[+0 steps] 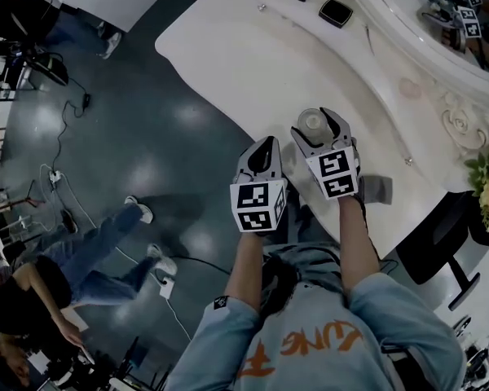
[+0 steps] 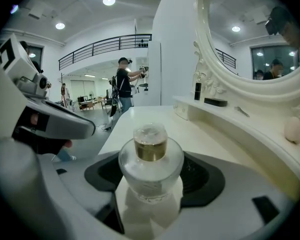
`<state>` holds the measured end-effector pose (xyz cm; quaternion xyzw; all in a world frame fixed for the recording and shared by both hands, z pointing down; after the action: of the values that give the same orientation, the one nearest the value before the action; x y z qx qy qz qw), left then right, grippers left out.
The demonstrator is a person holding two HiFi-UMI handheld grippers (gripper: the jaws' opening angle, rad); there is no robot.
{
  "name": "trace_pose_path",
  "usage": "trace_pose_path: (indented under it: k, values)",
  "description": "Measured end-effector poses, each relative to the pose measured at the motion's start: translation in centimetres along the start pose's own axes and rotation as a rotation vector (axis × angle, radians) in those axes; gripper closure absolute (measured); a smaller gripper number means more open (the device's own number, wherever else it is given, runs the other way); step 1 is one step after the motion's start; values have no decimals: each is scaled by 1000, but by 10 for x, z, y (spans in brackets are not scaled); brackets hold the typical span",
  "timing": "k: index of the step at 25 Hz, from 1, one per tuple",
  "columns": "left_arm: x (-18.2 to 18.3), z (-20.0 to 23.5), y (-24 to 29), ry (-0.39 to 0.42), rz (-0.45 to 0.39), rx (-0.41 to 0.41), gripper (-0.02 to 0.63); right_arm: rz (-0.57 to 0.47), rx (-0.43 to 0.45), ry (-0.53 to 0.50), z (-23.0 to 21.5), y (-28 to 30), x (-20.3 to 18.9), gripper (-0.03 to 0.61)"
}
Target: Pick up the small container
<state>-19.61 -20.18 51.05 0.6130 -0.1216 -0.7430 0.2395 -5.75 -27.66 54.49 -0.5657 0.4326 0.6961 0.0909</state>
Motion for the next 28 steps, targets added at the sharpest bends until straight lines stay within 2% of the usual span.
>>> trace_pose_path:
  k: [8,17,28]
  values:
    - [7,-13,-15,5,-53,23,594,-48,-10,21,-2,-29,10,250]
    - [30,-29,-40,15,-165,41,594,-168,-7,-27,-4,-75,52,250]
    - [70,-32,-72,55,-310,-1,594,-289,-29,-26,9,-121,99,250]
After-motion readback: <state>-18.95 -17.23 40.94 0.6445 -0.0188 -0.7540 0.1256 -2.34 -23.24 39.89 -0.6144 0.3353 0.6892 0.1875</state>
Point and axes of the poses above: the fingertips, and each gripper's own axes: y forward along the fingers, z to its left, x out of its top, the point moved 9 cm from there along -y, backward along the fingers, and after that the axes turned 5 degrees about -z, right-handed, at the moved point
